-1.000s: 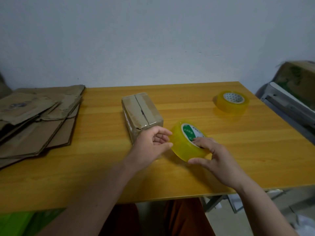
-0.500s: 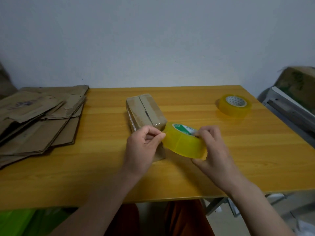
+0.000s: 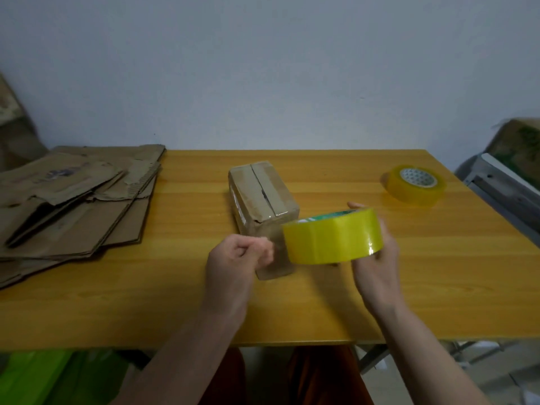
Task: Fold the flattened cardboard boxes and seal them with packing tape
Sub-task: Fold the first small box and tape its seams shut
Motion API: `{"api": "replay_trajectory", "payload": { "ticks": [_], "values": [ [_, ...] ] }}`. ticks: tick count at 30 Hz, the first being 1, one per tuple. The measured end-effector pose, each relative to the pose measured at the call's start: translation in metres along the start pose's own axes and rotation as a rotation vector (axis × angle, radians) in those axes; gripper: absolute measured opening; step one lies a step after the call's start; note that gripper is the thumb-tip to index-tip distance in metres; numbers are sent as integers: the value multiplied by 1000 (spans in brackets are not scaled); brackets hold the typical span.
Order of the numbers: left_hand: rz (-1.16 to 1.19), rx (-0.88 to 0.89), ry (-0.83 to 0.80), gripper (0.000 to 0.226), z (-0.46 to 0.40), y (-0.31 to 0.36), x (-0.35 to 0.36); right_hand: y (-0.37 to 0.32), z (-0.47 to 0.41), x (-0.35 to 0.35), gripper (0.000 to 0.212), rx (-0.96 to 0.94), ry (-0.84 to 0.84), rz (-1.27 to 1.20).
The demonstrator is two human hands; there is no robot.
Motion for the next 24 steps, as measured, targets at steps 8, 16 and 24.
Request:
{"api": "replay_trajectory", "payload": {
  "ticks": [8,16,24],
  "values": [
    [-155,-13,42,15,-10,8,-20,28,-32,-17,59,69,71,195],
    [-68,-50,155,20,-40,20,-5,21,-77,-15,52,79,100,269],
    [2,-148,186,15,-53,5,-4,39,-95,-4,49,142,-5,370]
  ]
}}
Point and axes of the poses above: each hand's wrist, its own z-axis away from the middle knuckle, its own x-axis out of the palm, y = z × x, the point moved 5 cm from there along -z, towards the middle knuckle, and after that the axes turned 6 degrees about -y, right-handed, at the moved point
